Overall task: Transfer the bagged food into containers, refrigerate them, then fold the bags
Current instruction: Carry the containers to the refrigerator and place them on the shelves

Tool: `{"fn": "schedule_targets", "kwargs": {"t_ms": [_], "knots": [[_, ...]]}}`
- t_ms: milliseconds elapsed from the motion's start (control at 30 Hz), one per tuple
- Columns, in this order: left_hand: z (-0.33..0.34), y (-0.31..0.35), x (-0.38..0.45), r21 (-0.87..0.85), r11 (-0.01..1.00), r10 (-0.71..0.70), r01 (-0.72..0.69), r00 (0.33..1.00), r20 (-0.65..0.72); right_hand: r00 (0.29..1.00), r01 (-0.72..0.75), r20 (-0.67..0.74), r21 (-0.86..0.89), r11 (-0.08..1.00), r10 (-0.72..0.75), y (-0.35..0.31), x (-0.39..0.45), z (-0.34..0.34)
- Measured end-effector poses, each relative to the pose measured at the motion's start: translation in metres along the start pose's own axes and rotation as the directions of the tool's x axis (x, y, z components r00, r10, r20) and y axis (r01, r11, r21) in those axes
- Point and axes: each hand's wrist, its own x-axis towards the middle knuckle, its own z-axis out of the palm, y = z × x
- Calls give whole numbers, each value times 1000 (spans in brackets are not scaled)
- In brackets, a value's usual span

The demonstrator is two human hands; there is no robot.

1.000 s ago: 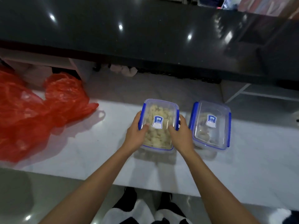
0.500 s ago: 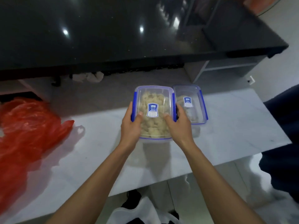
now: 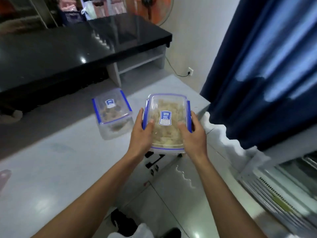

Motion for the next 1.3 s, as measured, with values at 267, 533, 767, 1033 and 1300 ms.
{"fn": "schedule_targets", "kwargs": {"t_ms": [267, 533, 767, 1033, 1300], "knots": [[165, 2, -60, 79, 991, 70, -107, 925, 373, 957, -88, -274, 40, 995, 95, 47, -31, -172], [290, -17, -94, 158, 980, 3, -124, 795, 606, 809, -191, -540, 128, 973, 230, 103, -57, -275], [398, -39, -91, 148, 987, -68, -63, 669, 740, 679, -278, -669, 147, 949, 303, 136, -37, -351], [505, -49, -60, 142, 989, -94, -46, 550, 830, 549, -319, -758, 199, 927, 351, 153, 15, -418], [596, -63, -70, 245, 968, -240, 51, 471, 849, 373, -273, -821, 348, 897, 432, 176, 17, -474]]}}
